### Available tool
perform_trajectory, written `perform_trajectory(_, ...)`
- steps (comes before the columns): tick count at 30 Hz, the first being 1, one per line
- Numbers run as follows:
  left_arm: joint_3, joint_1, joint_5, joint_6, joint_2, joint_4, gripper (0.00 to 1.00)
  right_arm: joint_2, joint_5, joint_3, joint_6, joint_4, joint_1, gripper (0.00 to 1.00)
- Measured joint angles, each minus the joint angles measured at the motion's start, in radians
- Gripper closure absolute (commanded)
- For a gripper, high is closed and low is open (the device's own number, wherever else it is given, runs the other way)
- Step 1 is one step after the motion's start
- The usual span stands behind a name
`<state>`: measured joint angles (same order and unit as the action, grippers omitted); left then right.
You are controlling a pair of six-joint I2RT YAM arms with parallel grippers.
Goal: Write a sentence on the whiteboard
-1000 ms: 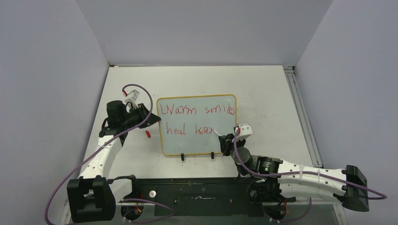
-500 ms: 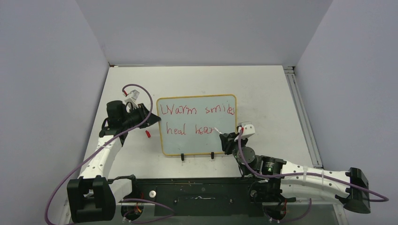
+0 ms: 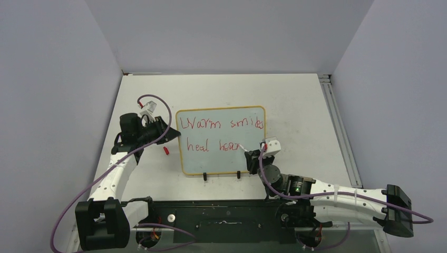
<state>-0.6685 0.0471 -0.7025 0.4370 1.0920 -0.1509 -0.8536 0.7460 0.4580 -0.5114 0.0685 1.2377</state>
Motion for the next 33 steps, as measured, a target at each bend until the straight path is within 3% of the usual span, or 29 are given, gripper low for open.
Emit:
perform_trajectory(16,0.0,0.0,0.0,0.0,0.0,0.0,0.81,0.051,0.051,0.0,-0.034,-0.069,0.0,0.95)
perform_trajectory(33,0.0,0.0,0.0,0.0,0.0,0.0,0.81,0.011,0.042,0.021,0.086,0.051,-0.009,0.95)
